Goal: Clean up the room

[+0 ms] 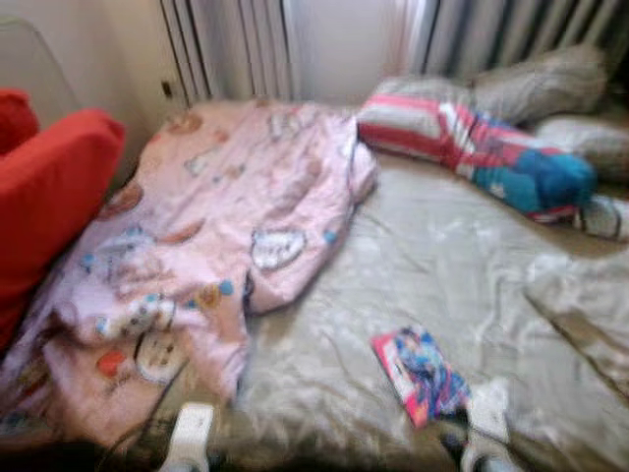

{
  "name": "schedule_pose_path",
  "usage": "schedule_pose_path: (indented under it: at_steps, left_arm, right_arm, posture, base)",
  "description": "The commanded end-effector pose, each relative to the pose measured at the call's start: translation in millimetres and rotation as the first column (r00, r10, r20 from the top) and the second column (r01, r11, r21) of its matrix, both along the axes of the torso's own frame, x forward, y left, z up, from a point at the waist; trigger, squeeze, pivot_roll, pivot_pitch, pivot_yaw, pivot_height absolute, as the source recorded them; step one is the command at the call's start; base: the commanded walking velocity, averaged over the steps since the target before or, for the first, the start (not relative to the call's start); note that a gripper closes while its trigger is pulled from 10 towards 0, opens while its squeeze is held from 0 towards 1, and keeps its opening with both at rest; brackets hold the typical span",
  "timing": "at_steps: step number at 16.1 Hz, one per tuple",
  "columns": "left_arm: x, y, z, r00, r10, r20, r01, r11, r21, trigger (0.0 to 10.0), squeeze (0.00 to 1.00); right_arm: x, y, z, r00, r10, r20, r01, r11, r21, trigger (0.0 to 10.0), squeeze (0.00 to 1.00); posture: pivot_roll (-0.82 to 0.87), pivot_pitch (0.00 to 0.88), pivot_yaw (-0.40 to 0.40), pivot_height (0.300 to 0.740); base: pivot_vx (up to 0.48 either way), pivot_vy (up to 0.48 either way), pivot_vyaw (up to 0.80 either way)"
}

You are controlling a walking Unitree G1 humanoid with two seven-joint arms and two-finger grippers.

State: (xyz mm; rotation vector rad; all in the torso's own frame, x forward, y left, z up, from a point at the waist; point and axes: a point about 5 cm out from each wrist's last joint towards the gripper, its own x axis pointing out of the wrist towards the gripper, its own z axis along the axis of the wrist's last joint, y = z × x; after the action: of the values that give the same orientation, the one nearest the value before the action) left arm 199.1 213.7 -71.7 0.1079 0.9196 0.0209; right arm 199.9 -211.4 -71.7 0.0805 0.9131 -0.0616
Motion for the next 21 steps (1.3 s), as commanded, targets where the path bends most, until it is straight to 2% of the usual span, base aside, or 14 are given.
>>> schedule_pose_path:
  at_steps: [1, 4, 7, 13, 14, 16, 17, 19, 21]
  left_arm:
    - [2.4, -5.6, 0, 1.0, 0.003, 0.013, -0.003, 1.0, -0.022, 10.0, 0.0]
    - [1.7, -4.9, 0, 1.0, 0.003, 0.011, -0.003, 1.0, -0.019, 10.0, 0.0]
    - [3.4, -3.9, 2, 1.0, -0.005, 0.03, 0.005, 1.0, -0.017, 10.0, 0.0]
    - [48.4, -0.5, 33, 0.977, -0.024, 0.213, 0.023, 1.0, 0.009, 10.0, 0.0]
    - [62.7, -0.3, 45, 0.959, -0.036, 0.28, 0.034, 0.999, 0.013, 10.0, 0.0]
    - [80.9, -2.2, 62, 0.924, -0.024, 0.382, 0.03, 0.999, -0.011, 10.0, 0.0]
    - [89.6, -6.0, 70, 0.905, -0.034, 0.425, 0.045, 0.999, -0.018, 10.0, 0.0]
    - [114.6, -21.1, 98, 0.827, -0.057, 0.56, 0.088, 0.996, -0.028, 10.0, 0.0]
    - [121.4, -29.4, 107, 0.788, -0.058, 0.612, 0.099, 0.995, -0.034, 10.0, 0.0]
  right_arm:
    - [-8.8, -10.2, -3, 1.0, -0.022, -0.022, 0.022, 1.0, -0.02, 10.0, 0.0]
    - [-8.0, -10.2, -2, 0.999, -0.025, -0.019, 0.025, 1.0, -0.019, 10.0, 0.0]
    - [-7.6, -9.7, -2, 0.999, -0.038, -0.01, 0.038, 0.999, -0.015, 10.0, 0.0]
    - [-2.1, -13.1, 3, 0.989, -0.116, 0.093, 0.12, 0.992, -0.043, 10.0, 0.0]
    - [0.1, -12.9, 6, 0.985, -0.11, 0.133, 0.117, 0.992, -0.048, 10.0, 0.0]
    - [1.7, -13.5, 8, 0.983, -0.086, 0.165, 0.102, 0.991, -0.089, 10.0, 0.0]
    - [2.1, -13.6, 9, 0.977, -0.106, 0.188, 0.122, 0.99, -0.076, 10.0, 0.0]
    - [3.2, -13.7, 12, 0.963, -0.118, 0.243, 0.139, 0.988, -0.07, 10.0, 0.0]
    - [3.5, -13.0, 13, 0.956, -0.113, 0.272, 0.133, 0.99, -0.056, 10.0, 0.0]
  posture:
    - [0.03, 0.02, -0.006, 0.74]
    - [0.03, 0.032, -0.01, 0.74]
    - [0.03, 0.042, -0.005, 0.74]
    - [0.03, 0.042, 0.006, 0.74]
    - [0.03, 0.037, 0.011, 0.74]
    - [0.02, 0.023, 0.011, 0.74]
    - [0.02, 0.015, 0.011, 0.74]
    - [0.01, 0.0, 0.009, 0.74]
    - [0.0, 0.0, 0.01, 0.74]
  base:
    - [0.304, 0.0, 0.0]
    - [0.301, 0.0, 0.0]
    - [0.0, 0.0, 0.0]
    - [0.0, 0.0, 0.0]
    - [0.0, 0.0, 0.0]
    - [0.0, 0.0, 0.0]
    - [0.0, 0.0, 0.0]
    - [0.0, 0.0, 0.0]
    - [0.0, 0.0, 0.0]
